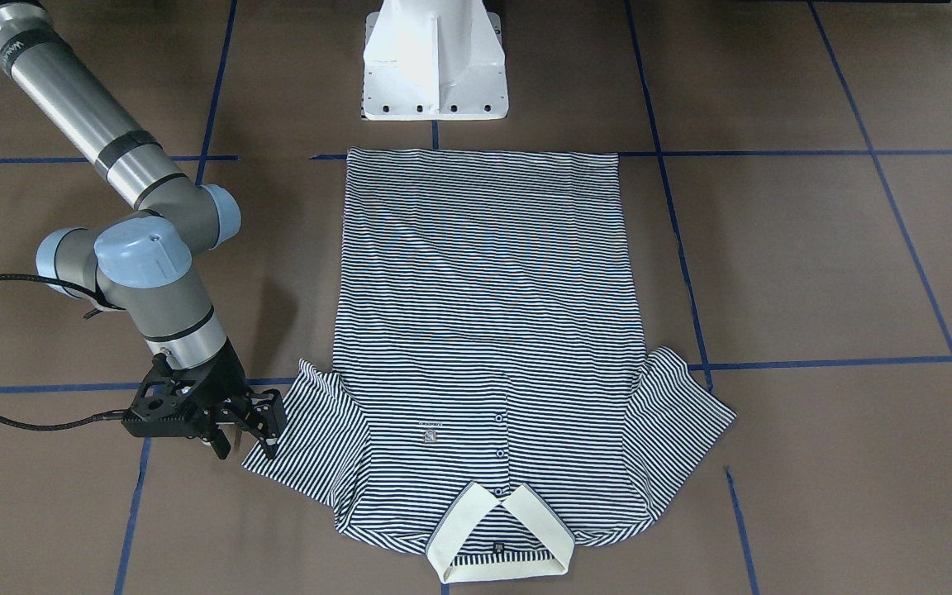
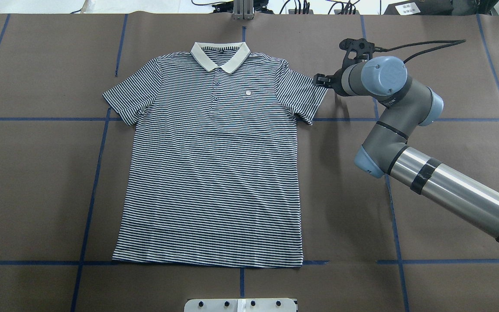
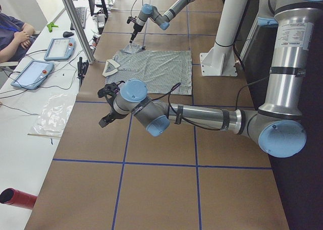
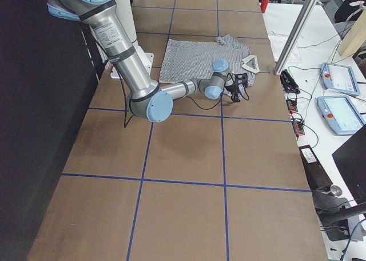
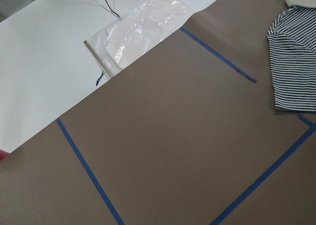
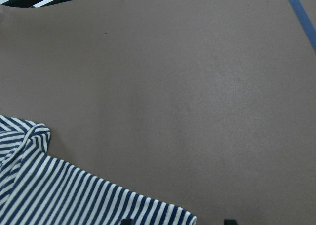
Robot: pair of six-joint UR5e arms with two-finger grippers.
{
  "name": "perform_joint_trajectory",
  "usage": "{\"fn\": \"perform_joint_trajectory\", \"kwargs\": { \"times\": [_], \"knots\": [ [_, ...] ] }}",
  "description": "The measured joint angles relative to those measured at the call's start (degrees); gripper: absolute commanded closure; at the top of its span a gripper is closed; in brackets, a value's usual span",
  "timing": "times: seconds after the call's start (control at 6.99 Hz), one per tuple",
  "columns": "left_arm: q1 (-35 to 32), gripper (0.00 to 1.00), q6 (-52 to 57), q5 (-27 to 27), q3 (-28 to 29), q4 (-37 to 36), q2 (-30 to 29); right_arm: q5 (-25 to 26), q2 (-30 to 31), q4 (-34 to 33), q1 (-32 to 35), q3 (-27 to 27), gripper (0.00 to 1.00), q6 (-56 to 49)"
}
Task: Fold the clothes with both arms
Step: 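Move the right gripper to the sleeve nearest it on the striped polo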
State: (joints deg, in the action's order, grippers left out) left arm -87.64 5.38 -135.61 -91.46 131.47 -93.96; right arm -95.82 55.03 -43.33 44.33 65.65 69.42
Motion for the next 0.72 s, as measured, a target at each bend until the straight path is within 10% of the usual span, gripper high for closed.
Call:
{"fn": "perform_joint_trajectory", "kwargs": {
  "times": [0.43, 0.72],
  "knots": [
    [-0.05, 0.00, 0.06, 0.00, 0.04, 0.63, 0.45, 1.22, -1.94, -0.11, -0.78, -2.31, 0.34, -0.28],
    [0.00, 0.00, 0.07, 0.00, 0.14, 0.82, 0.65, 1.39, -1.86, -0.16, -0.99, -2.43, 1.00, -0.54]
  ]
}}
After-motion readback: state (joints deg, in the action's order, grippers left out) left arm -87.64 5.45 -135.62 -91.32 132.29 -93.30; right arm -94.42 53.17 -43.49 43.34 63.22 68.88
